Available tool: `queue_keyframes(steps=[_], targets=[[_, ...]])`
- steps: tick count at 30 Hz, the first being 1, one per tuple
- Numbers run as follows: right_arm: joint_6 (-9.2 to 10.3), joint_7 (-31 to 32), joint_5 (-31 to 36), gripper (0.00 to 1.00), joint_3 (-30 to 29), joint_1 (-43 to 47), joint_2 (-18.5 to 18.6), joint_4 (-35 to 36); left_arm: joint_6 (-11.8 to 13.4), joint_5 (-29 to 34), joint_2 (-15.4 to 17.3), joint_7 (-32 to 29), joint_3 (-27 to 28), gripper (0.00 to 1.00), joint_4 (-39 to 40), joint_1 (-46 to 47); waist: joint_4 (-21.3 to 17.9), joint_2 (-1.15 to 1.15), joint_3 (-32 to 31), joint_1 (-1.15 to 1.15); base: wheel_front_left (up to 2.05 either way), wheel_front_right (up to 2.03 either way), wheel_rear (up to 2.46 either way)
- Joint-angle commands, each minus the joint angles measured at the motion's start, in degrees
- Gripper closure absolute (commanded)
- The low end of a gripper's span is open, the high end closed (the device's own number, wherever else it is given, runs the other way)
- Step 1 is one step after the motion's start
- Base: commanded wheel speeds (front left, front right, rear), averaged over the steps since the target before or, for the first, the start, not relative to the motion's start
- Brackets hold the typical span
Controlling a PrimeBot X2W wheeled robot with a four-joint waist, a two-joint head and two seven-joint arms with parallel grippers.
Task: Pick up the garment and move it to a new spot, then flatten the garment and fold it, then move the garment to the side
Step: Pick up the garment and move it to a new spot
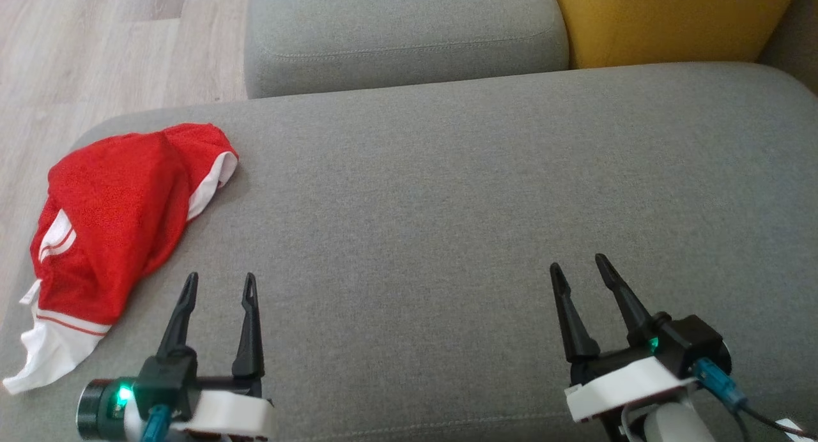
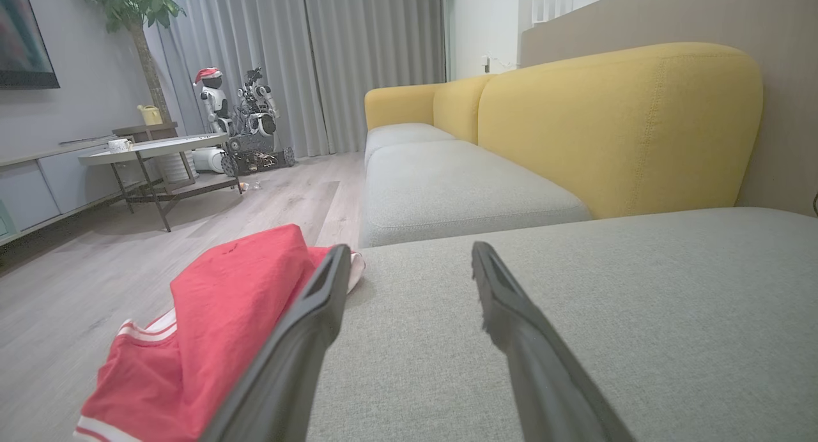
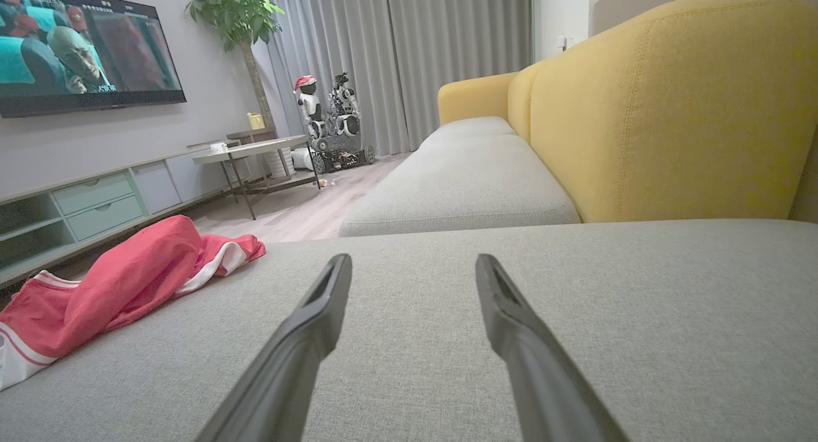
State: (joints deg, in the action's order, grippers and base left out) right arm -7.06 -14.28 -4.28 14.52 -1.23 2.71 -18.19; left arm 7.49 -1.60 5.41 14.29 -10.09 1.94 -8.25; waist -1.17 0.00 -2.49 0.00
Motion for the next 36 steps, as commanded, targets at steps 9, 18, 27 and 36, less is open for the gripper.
queue_keyframes(steps=[9, 18, 27, 36], targets=[[-0.43, -0.72, -0.52, 0.0, 0.62, -2.34, 0.17, 1.71, 0.42, 1.13, -0.5, 0.71, 3.03, 0.0, 0.92, 1.81, 1.2, 0.0, 0.3, 0.0, 0.0, 0.0, 0.0], [-0.43, -0.72, -0.41, 0.0, -0.27, -1.45, 0.17, 2.49, 1.35, 0.71, -0.92, 0.71, 3.92, 0.0, 2.24, 1.96, 5.54, 0.0, 0.49, 0.0, 0.0, 0.0, 0.0], [-0.43, -0.72, -0.46, 0.0, -0.45, -0.6, 0.17, 3.25, 0.59, 0.08, -1.37, 0.71, 4.78, 0.0, 3.18, 0.93, 12.06, 0.0, 0.56, 0.0, 0.0, 0.0, 0.0], [-0.43, -0.72, -0.69, 0.0, -0.33, 0.33, 0.17, 3.74, 1.21, 0.49, -1.69, 0.71, 6.93, 0.0, 5.25, 0.23, 18.22, 0.0, -0.07, 0.0, 0.0, 0.0, 0.0]])
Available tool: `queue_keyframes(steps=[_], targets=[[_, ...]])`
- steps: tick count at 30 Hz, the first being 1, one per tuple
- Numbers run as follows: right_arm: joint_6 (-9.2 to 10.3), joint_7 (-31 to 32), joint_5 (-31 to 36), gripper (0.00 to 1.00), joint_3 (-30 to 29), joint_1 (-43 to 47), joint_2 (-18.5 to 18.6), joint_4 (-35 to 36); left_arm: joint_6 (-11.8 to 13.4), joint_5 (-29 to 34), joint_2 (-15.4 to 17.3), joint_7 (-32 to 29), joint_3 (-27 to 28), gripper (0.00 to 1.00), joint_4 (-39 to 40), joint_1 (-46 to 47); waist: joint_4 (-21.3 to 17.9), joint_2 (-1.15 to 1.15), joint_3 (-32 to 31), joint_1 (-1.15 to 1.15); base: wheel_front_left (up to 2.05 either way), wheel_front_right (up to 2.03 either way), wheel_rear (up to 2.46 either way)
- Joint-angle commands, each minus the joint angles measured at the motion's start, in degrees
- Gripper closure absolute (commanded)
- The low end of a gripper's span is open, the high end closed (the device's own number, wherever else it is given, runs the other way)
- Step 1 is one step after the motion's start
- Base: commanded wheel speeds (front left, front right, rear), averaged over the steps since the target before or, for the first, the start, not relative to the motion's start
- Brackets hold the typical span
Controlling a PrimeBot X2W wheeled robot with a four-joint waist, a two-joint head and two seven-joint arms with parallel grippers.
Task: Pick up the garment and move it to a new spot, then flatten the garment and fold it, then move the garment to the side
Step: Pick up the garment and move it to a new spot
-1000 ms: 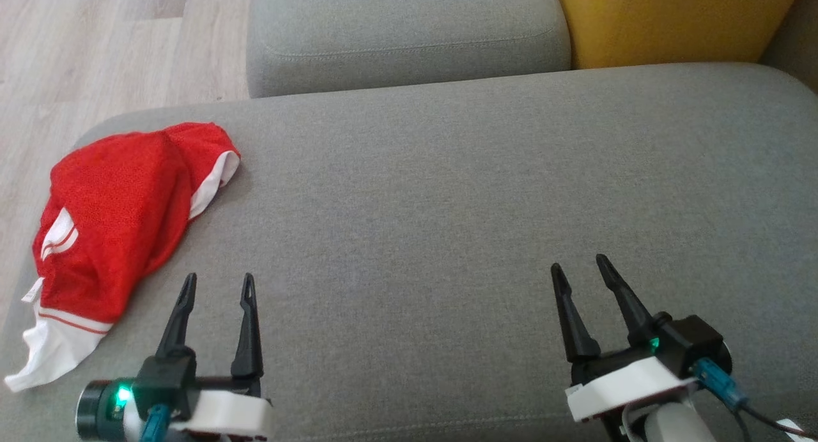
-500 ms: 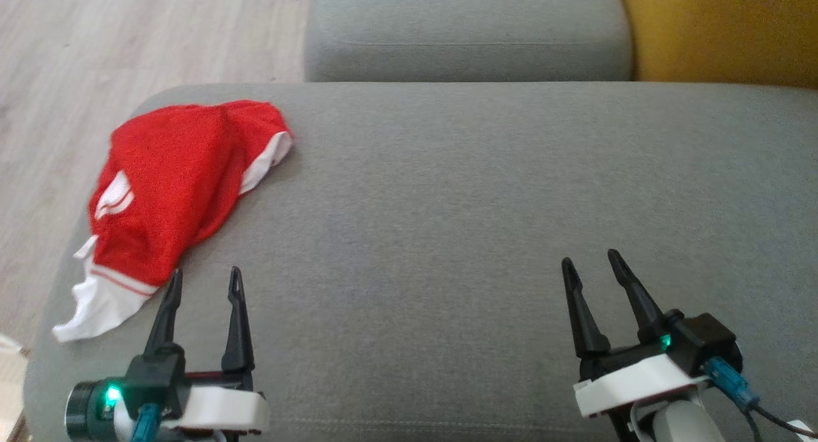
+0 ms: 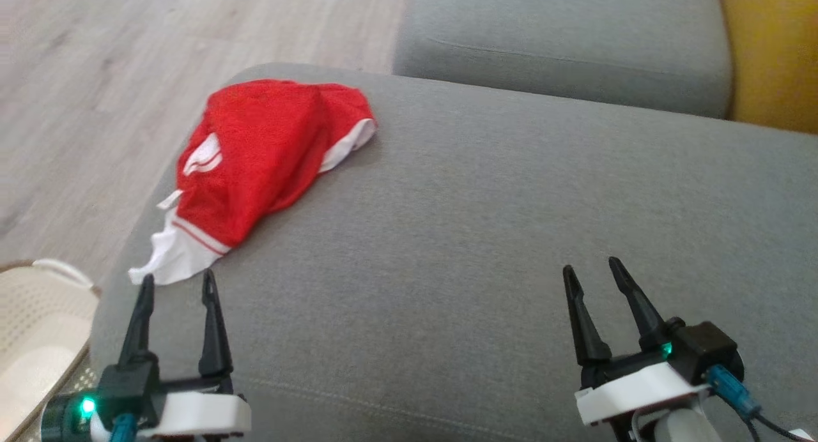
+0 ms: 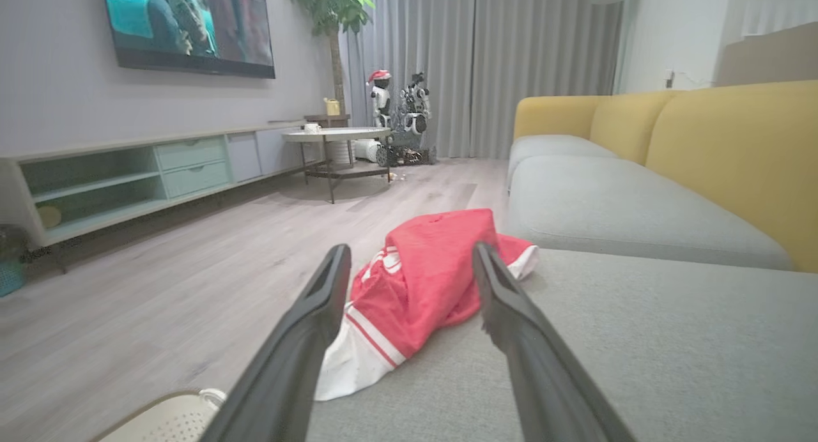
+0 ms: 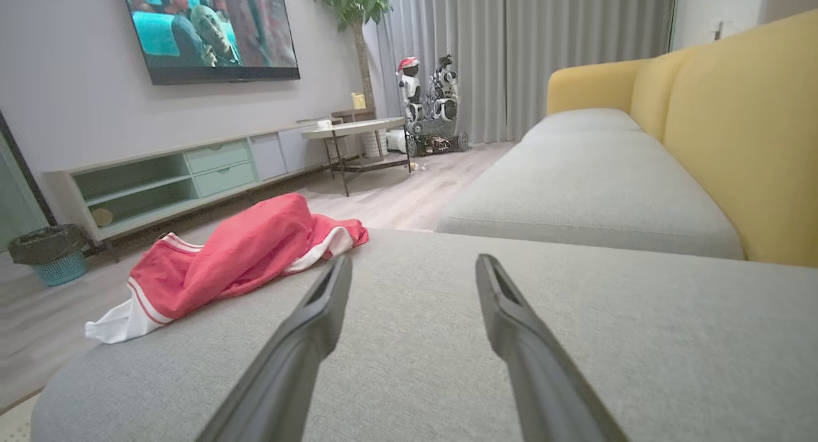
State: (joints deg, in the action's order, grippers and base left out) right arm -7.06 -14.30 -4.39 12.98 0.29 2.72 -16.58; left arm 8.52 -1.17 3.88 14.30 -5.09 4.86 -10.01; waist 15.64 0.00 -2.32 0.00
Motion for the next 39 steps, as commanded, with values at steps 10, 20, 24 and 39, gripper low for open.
queue_keyframes(steps=[10, 20, 24, 39], targets=[[-0.43, -0.7, -0.58, 0.0, 1.07, -0.77, 0.16, 1.82, -0.42, -0.57, -0.49, 0.7, 3.59, 0.0, 2.7, 1.22, 5.66, 0.0, -0.06, 0.0, 0.0, 0.0, 0.0], [-0.43, -0.7, 4.47, 0.0, -3.65, -4.87, 0.16, 1.9, -3.39, -1.55, 0.68, 0.7, 9.35, 0.0, 5.84, 11.43, 2.22, 0.0, 9.94, 0.0, 0.0, 0.0, 0.0], [-0.43, -0.7, 6.61, 0.0, -4.19, -6.09, 0.16, 1.96, -5.51, -2.23, 2.12, 0.7, 11.49, 0.0, 5.23, 17.39, 0.95, 0.0, 13.03, 0.0, 0.0, 0.0, 0.0], [-0.43, -0.7, 13.71, 0.0, -13.44, -10.72, 0.16, 1.8, -15.94, -16.27, 10.02, -6.55, 6.11, 0.0, -39.9, 59.28, -1.12, 0.0, 26.35, 0.0, 0.0, 0.0, 0.0]])
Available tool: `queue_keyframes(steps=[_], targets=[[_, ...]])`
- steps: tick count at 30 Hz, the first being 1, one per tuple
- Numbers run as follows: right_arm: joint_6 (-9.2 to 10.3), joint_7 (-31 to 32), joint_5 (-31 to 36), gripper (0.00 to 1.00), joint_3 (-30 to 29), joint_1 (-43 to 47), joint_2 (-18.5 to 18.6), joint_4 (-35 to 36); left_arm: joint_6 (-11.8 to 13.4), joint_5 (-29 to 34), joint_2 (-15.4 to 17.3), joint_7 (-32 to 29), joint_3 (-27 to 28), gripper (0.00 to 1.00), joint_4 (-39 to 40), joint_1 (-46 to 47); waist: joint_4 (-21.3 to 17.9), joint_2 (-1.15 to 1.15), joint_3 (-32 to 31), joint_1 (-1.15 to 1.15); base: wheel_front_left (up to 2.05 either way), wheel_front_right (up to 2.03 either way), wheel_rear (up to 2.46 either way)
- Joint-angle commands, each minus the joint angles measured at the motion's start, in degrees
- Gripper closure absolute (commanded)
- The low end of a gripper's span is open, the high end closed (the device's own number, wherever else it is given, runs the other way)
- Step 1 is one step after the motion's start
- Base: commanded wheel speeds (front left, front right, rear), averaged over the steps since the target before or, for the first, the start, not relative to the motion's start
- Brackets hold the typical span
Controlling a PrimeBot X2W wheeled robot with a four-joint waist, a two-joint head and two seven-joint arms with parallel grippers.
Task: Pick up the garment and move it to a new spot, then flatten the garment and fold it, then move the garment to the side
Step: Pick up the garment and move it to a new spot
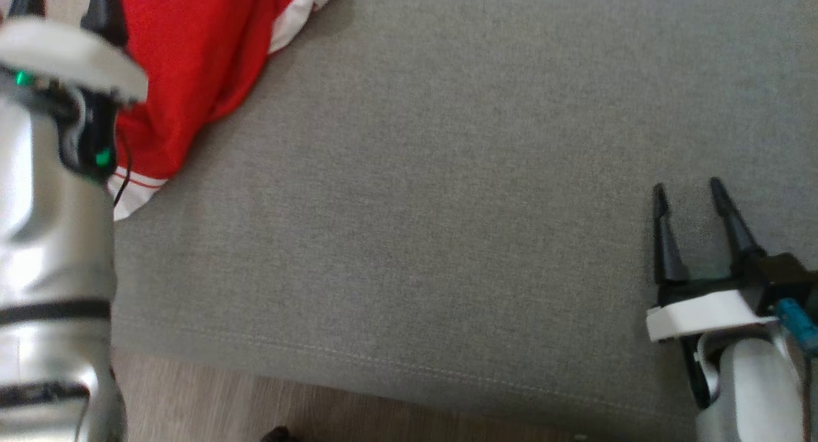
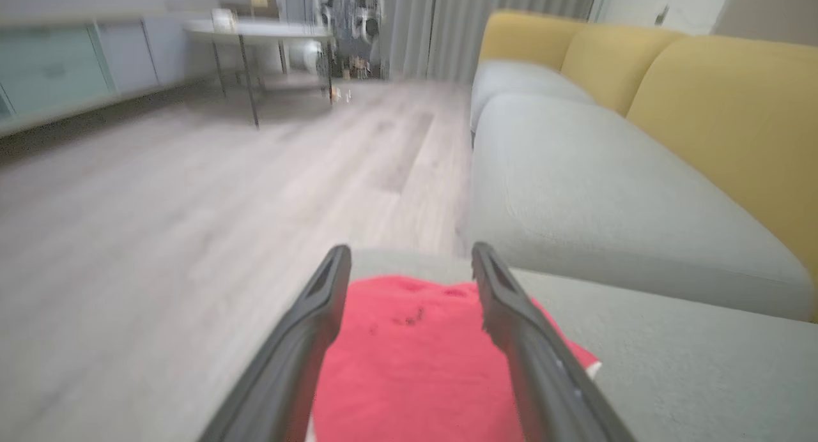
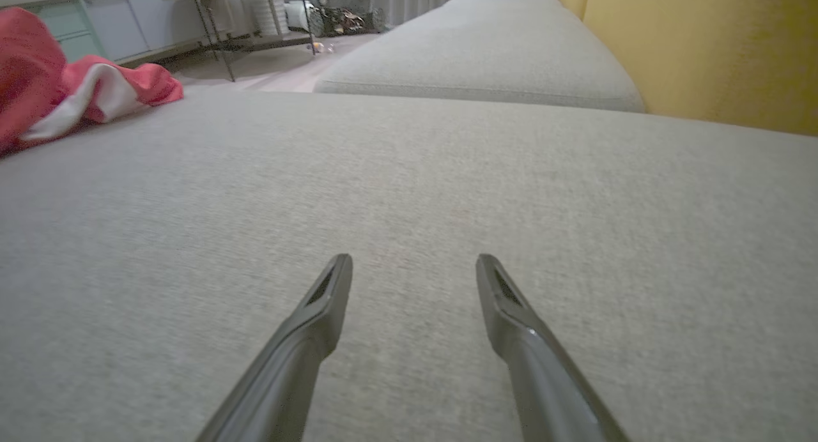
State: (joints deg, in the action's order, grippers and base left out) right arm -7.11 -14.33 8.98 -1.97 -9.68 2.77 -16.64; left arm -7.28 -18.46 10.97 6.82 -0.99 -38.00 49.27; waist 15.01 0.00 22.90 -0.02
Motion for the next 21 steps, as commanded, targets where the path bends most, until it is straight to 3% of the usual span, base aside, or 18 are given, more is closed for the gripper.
queue_keyframes(steps=[1, 5, 8, 13, 21], targets=[[-0.37, -0.67, 0.33, 0.0, 1.18, -1.05, 0.1, 1.95, -0.16, -2.34, 3.2, -1.33, 0.66, 0.0, 0.66, 2.35, -0.77, 0.0, 1.84, 0.02, 0.0, 0.0, 0.0], [-0.37, -0.67, 0.87, 0.0, 0.64, -2.54, 0.1, 2.79, -0.19, -12.68, 5.9, -9.27, -5.21, 0.0, -5.4, 8.48, -1.94, 0.0, 4.33, 0.02, 0.0, 0.0, 0.0], [-0.37, -0.67, -0.33, 0.0, 0.05, -3.61, 0.1, 3.04, -0.19, -13.79, 9.57, -13.78, -12.15, 0.0, -8.66, 9.94, -2.87, 0.0, 5.7, 0.02, 0.0, 0.0, 0.0], [-0.37, -0.67, -1.25, 0.0, 0.84, -4.41, 0.1, 3.15, -0.2, -16.09, 12.29, -15.02, -18.06, 0.0, -14.14, 10.17, -4.35, 0.0, 6.79, 0.02, 0.0, 0.0, 0.0], [-0.37, -0.67, -1.69, 0.0, -0.45, -4.38, 0.1, 2.85, -0.2, -19.28, 12.84, -11.14, -25.26, 0.0, -18.0, 10.29, -4.3, 0.0, 7.68, 0.02, 0.0, 0.0, 0.0]])
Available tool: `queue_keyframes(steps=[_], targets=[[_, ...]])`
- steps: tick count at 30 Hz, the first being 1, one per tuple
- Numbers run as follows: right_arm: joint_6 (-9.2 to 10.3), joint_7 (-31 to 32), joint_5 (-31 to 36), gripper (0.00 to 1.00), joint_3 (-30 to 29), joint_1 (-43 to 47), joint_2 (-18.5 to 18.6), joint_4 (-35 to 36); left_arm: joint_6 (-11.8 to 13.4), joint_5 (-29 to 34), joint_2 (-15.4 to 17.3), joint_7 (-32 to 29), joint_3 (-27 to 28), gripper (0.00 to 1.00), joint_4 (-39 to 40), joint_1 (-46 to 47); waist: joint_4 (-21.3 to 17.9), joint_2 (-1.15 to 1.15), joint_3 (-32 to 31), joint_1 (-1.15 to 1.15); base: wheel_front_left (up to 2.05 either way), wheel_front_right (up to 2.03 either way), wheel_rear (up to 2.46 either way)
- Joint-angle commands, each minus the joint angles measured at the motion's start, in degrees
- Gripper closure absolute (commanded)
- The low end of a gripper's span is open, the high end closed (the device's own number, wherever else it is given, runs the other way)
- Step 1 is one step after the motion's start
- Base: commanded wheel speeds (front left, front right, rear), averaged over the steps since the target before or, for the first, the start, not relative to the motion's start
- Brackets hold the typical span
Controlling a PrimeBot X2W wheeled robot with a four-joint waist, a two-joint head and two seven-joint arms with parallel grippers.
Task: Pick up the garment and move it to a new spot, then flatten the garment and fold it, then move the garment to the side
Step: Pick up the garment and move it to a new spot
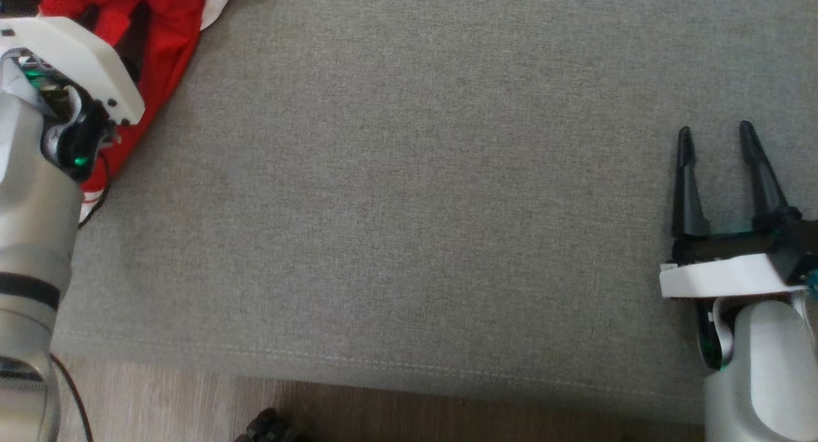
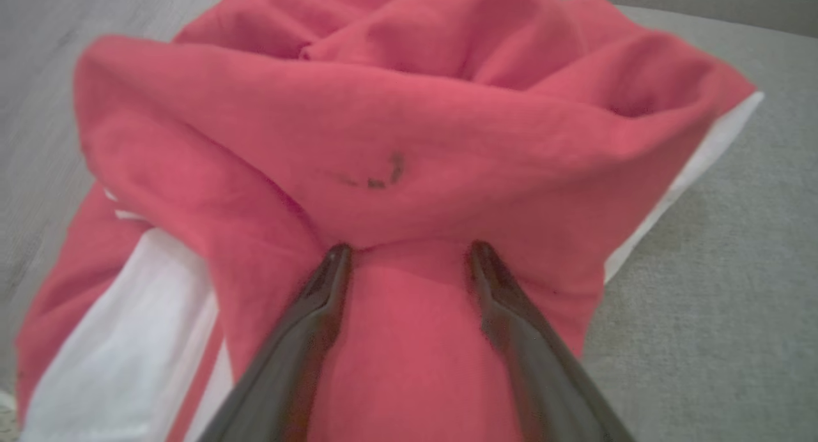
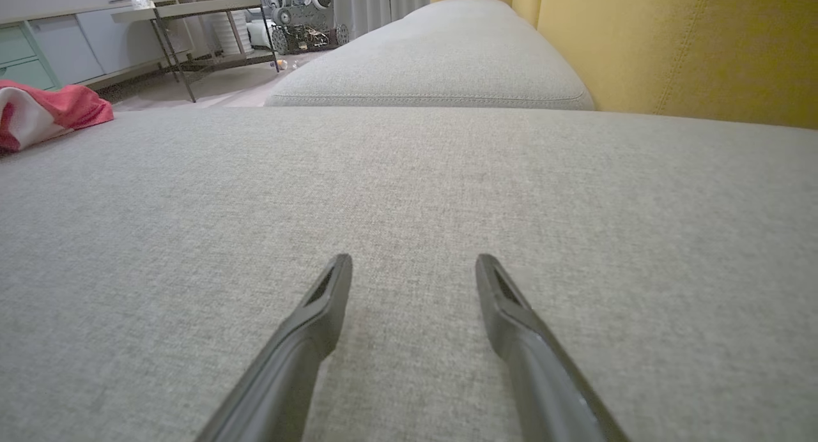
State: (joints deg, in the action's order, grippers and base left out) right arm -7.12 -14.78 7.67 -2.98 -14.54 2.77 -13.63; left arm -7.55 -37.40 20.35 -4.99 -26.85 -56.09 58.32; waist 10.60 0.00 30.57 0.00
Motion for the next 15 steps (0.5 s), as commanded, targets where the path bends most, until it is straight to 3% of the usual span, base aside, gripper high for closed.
queue_keyframes(steps=[1, 2, 5, 11, 15], targets=[[-0.36, -0.22, -0.54, 0.0, 0.54, 0.38, 0.1, -0.29, 0.07, -1.32, 3.15, 0.88, -0.28, 0.14, 0.0, 1.0, 0.11, 0.0, -0.08, 0.0, 0.0, 0.0, 0.0], [-0.36, -0.22, -0.67, 0.0, 0.57, 0.29, 0.1, -0.36, 0.07, -2.75, 2.8, 0.58, -1.2, 1.0, 0.22, 0.6, 0.19, 0.0, -0.28, 0.0, 0.0, 0.0, 0.0], [-0.36, -0.22, -1.3, 0.0, 0.71, 0.09, 0.1, -0.67, 0.07, -5.35, 3.54, 2.67, -4.46, 1.0, 2.19, -0.03, 0.56, 0.0, -1.06, 0.0, 0.0, 0.0, 0.0], [-0.36, -0.22, -3.3, 0.0, 1.45, 0.77, 0.1, -0.99, 0.07, -4.79, 6.42, 14.62, -12.77, 1.0, 6.82, -1.11, 1.35, 0.0, -3.54, 0.0, 0.0, 0.0, 0.0], [-0.36, -0.22, -5.3, 0.0, 3.06, 1.13, 0.1, -1.93, 0.07, -4.86, 7.66, 19.55, -13.77, 1.0, 6.16, -1.27, 1.07, 0.0, -5.94, 0.0, 0.0, 0.0, 0.0]])
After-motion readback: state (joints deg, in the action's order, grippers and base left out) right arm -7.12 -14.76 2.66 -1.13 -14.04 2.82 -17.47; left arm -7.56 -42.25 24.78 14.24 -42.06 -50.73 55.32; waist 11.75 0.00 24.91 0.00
